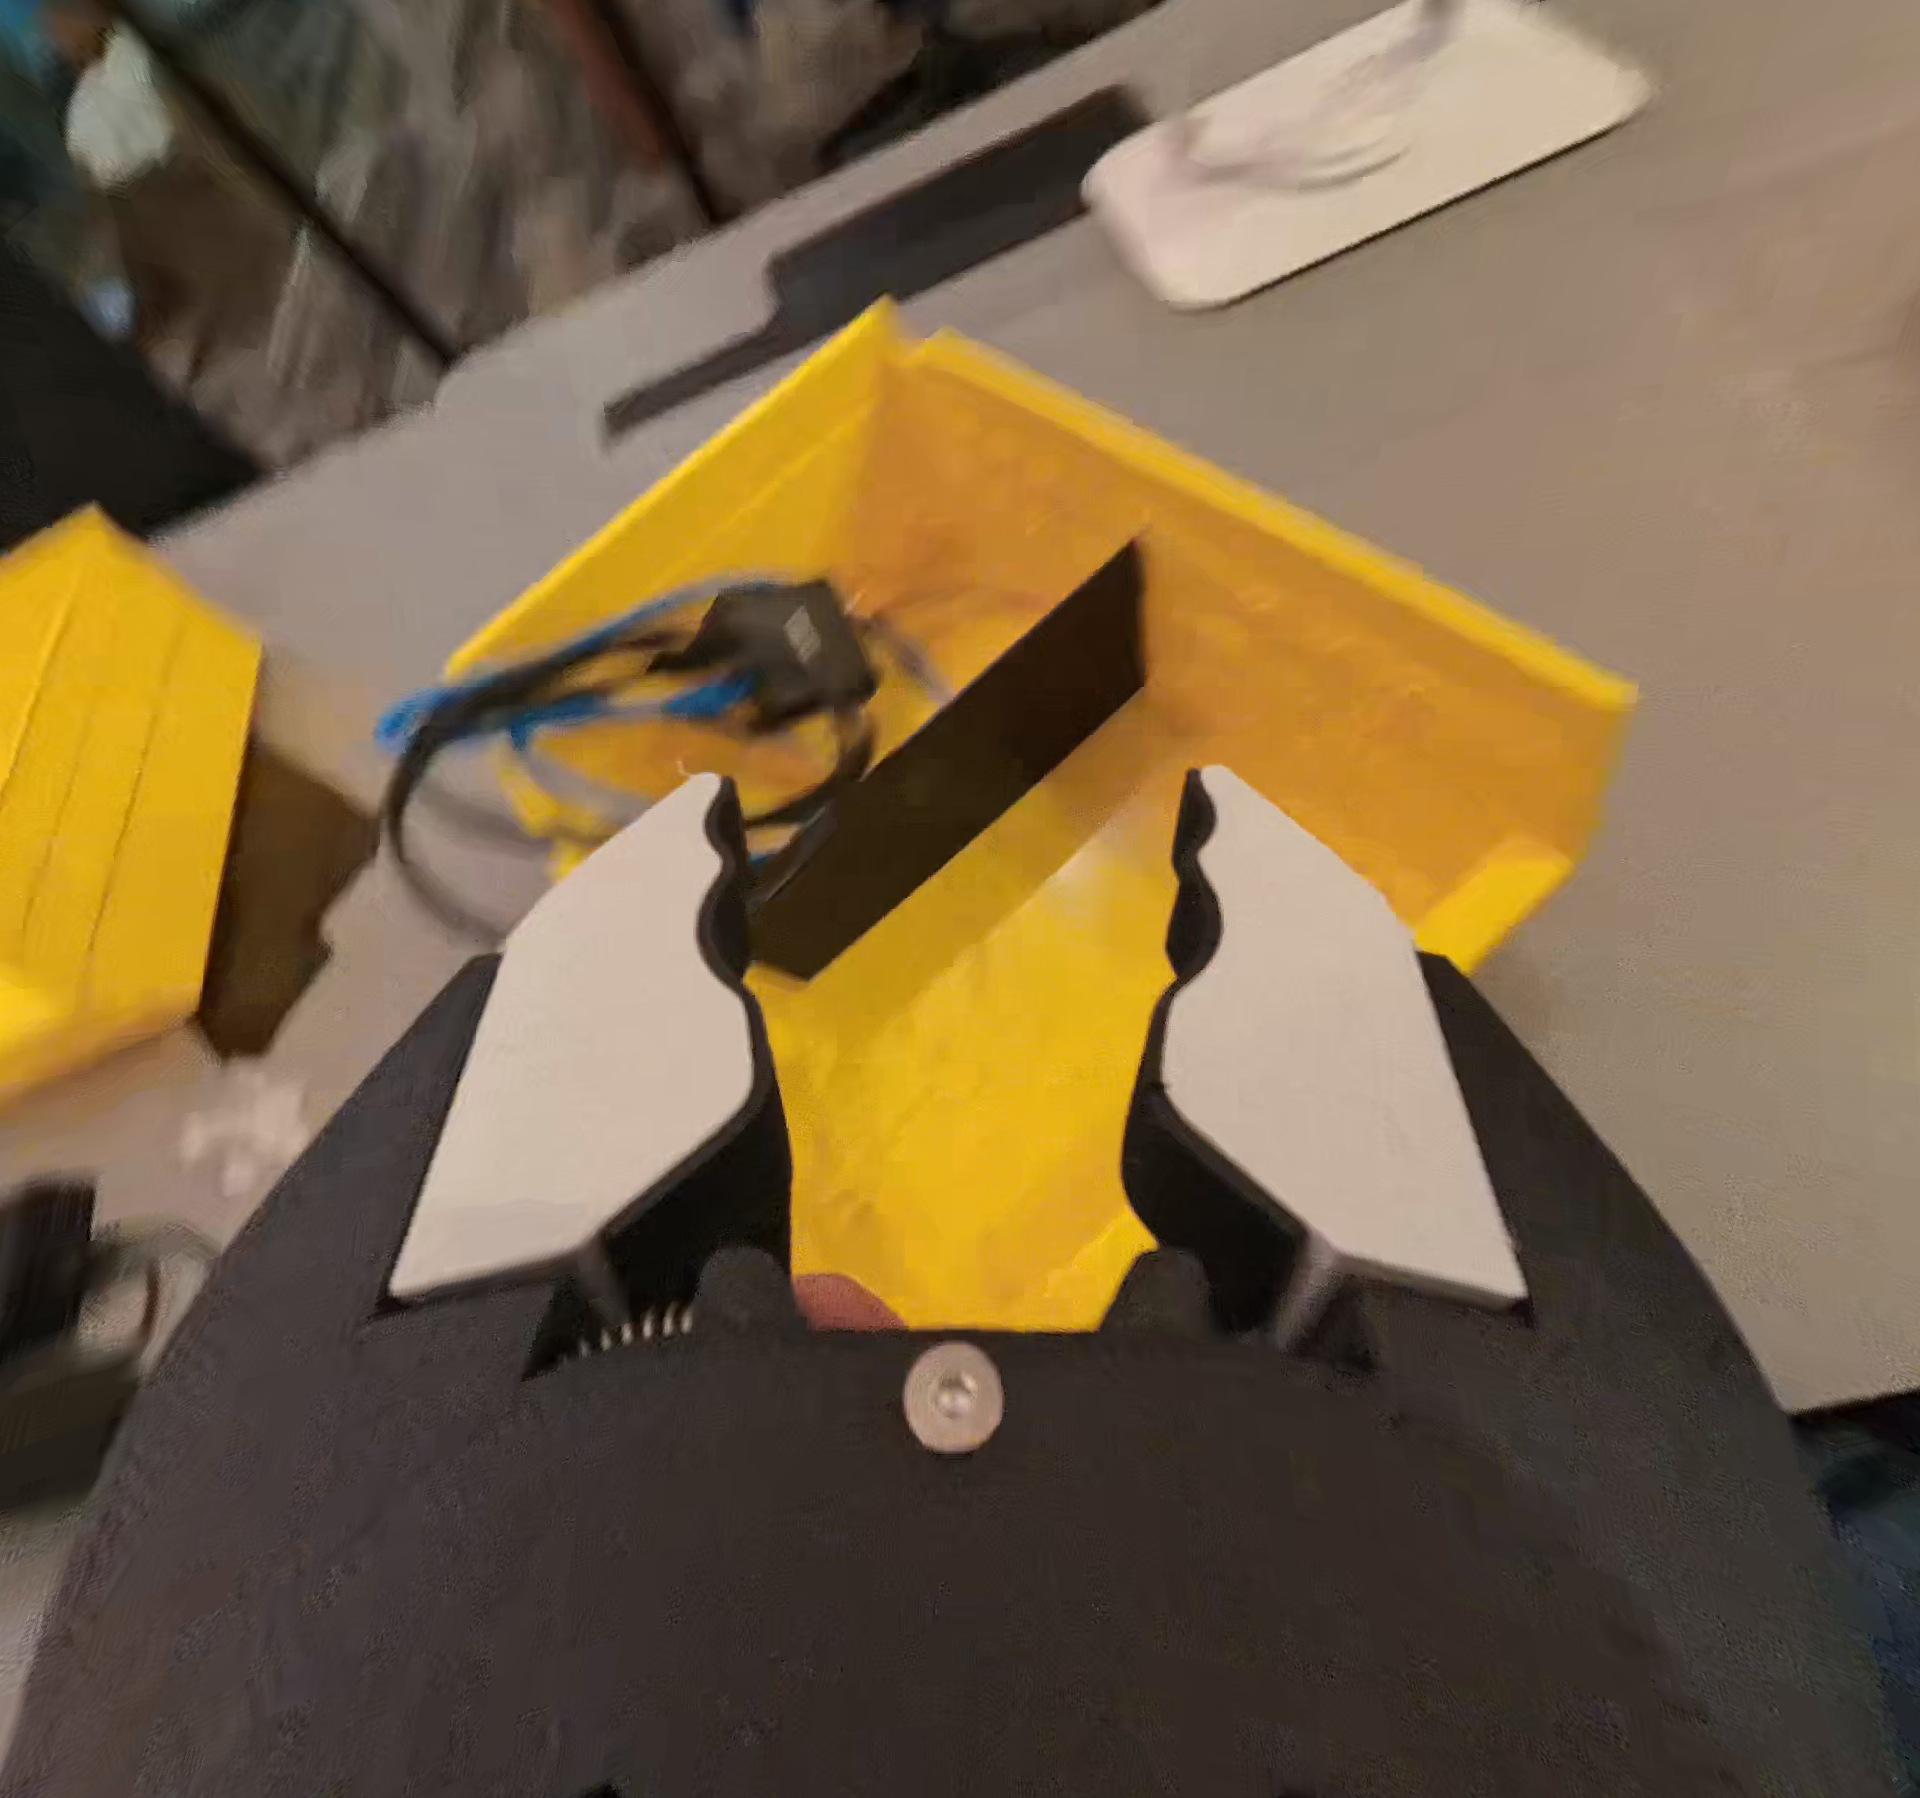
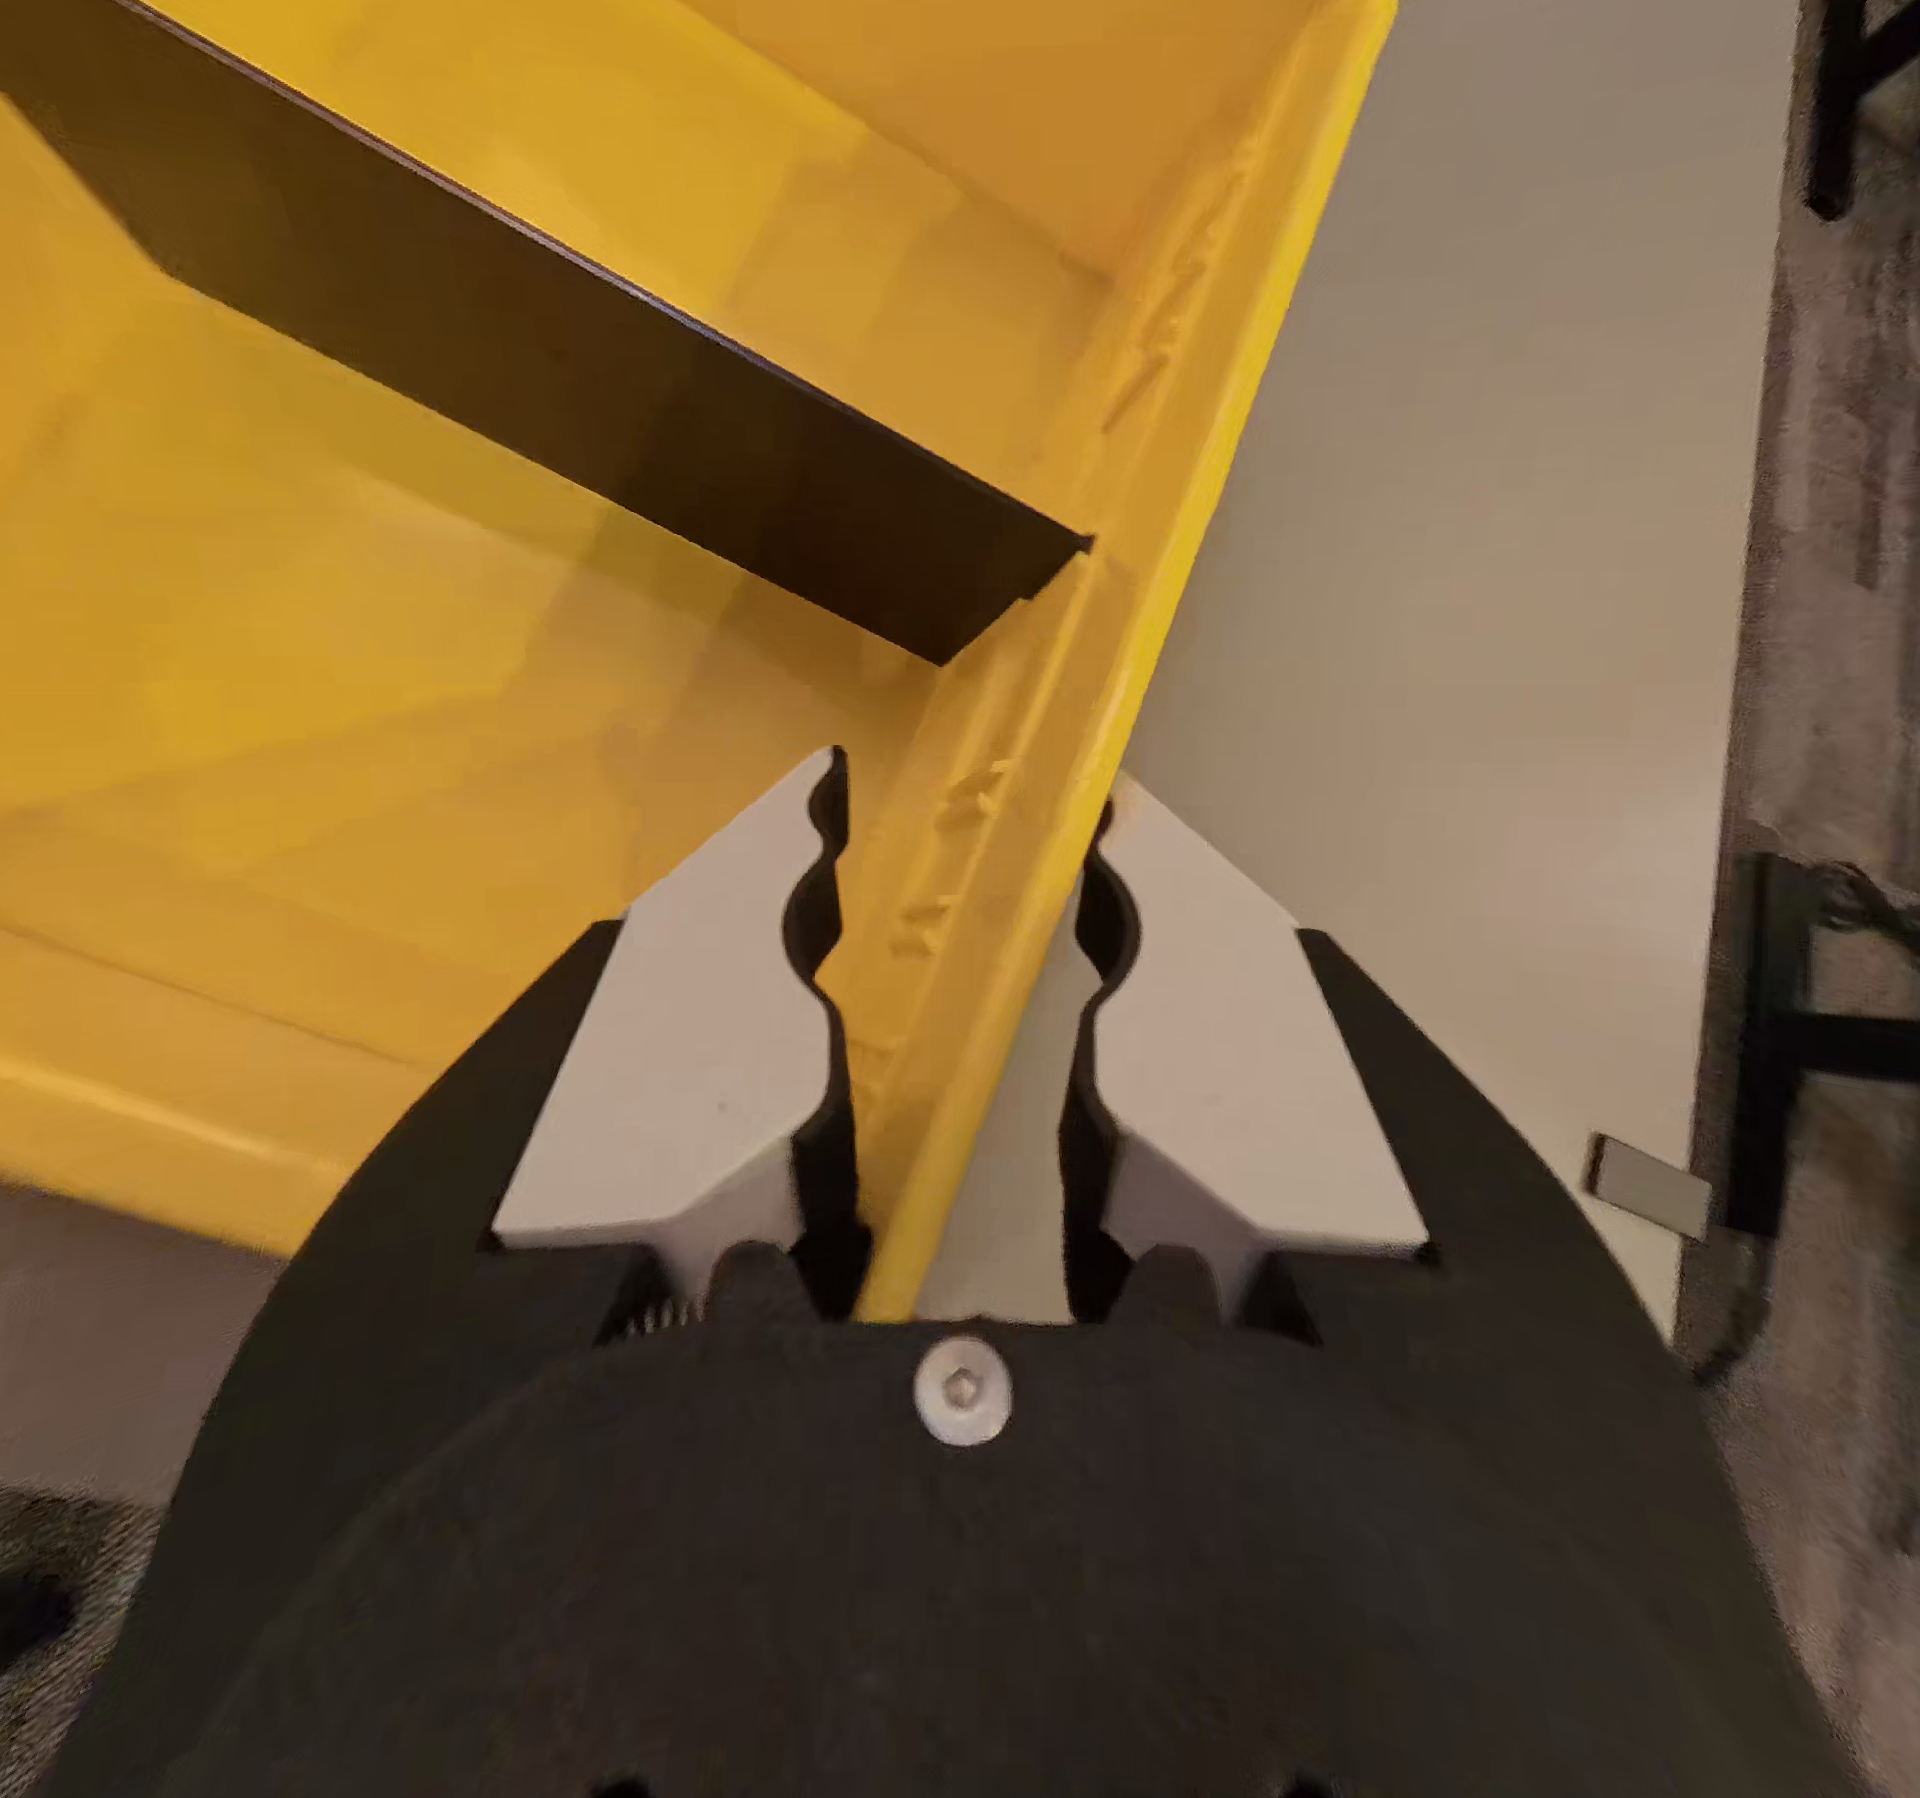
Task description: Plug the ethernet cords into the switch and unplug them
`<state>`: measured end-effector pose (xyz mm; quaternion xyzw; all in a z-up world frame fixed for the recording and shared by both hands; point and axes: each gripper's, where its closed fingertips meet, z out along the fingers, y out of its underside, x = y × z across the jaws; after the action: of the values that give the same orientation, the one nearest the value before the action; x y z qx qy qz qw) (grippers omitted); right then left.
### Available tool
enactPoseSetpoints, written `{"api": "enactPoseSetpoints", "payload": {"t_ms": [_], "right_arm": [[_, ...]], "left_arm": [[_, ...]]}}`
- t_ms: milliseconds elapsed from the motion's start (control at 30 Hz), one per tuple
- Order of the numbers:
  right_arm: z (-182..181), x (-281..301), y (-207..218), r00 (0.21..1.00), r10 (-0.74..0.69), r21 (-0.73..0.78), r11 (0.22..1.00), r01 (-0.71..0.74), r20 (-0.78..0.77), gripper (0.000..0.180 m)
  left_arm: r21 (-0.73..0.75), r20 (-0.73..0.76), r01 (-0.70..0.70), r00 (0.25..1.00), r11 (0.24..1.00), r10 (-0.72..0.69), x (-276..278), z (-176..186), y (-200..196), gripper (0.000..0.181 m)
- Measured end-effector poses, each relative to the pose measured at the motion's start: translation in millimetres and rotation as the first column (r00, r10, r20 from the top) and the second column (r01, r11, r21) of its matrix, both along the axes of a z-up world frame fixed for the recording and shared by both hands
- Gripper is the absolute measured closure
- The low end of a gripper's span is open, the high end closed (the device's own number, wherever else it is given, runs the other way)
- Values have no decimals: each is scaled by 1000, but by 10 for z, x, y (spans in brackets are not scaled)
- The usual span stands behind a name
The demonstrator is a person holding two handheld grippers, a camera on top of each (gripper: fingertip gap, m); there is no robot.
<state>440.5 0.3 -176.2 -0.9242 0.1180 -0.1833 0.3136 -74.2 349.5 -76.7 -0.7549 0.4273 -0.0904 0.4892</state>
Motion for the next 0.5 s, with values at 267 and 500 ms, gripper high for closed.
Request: {"api": "enactPoseSetpoints", "payload": {"t_ms": [267, 500], "right_arm": [[22, 183, -18, 998, -16, 54, 998, 18, -53, 158], [37, 358, -147, 998, -25, 61, 998, 28, -52, 163]], "left_arm": [[-274, -55, -119, 993, 954, 108, -633, -735, 221, 106], [-279, -64, -195, 981, 940, 185, -915, -927, 586, 158]]}}
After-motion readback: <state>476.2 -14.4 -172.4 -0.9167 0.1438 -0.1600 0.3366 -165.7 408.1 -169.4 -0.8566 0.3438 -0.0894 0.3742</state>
